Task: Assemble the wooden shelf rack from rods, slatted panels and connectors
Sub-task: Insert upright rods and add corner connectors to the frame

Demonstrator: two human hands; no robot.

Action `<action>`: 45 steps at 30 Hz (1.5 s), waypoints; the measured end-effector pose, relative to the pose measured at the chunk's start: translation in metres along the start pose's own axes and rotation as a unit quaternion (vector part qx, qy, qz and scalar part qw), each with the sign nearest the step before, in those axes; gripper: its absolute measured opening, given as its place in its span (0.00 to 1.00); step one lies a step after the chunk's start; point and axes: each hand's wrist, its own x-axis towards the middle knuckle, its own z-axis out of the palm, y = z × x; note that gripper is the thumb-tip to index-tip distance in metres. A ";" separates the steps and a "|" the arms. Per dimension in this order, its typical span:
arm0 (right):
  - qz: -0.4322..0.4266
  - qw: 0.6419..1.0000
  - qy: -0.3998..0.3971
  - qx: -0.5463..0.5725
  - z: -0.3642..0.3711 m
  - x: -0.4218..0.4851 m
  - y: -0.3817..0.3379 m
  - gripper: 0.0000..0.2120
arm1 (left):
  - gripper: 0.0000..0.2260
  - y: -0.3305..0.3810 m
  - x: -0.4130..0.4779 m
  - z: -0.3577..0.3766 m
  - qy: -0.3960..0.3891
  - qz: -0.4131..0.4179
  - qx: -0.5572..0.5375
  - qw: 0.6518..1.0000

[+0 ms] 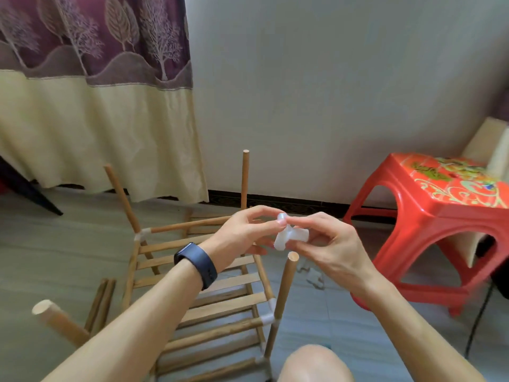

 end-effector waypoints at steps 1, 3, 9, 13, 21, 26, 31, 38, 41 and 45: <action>0.001 1.000 0.001 0.002 -0.002 -0.001 -0.004 0.20 | 0.20 0.002 -0.004 0.001 0.005 0.003 -0.016 1.000; 0.035 0.999 0.005 0.023 -0.006 -0.002 -0.013 0.19 | 0.18 0.007 -0.009 0.001 0.020 0.011 -0.052 0.998; 0.129 0.976 0.035 0.173 -0.009 -0.010 -0.043 0.15 | 0.17 0.019 -0.026 0.017 0.064 0.072 -0.051 0.994; 0.141 0.969 0.040 0.199 -0.003 -0.017 -0.047 0.11 | 0.15 0.016 -0.038 0.025 0.073 0.069 -0.049 0.994; 0.134 0.968 0.029 0.211 0.007 -0.025 -0.045 0.14 | 0.11 0.002 -0.057 0.032 0.132 0.073 -0.026 0.988; 0.134 0.966 0.021 0.221 0.008 -0.032 -0.039 0.14 | 0.10 -0.002 -0.062 0.034 0.133 0.083 0.001 0.988; 0.135 0.967 0.010 0.217 0.012 -0.034 -0.031 0.14 | 0.17 -0.010 -0.065 0.036 0.162 0.101 -0.014 0.981; 0.121 0.963 -0.004 0.239 0.020 -0.038 -0.022 0.15 | 0.13 -0.020 -0.065 0.034 0.148 0.154 0.067 0.975; 0.116 0.966 0.010 0.231 0.022 -0.040 -0.021 0.14 | 0.13 -0.022 -0.066 0.033 0.141 0.168 0.077 0.973; 0.115 0.966 0.022 0.228 0.025 -0.044 -0.024 0.11 | 0.13 -0.024 -0.067 0.032 0.139 0.183 0.101 0.968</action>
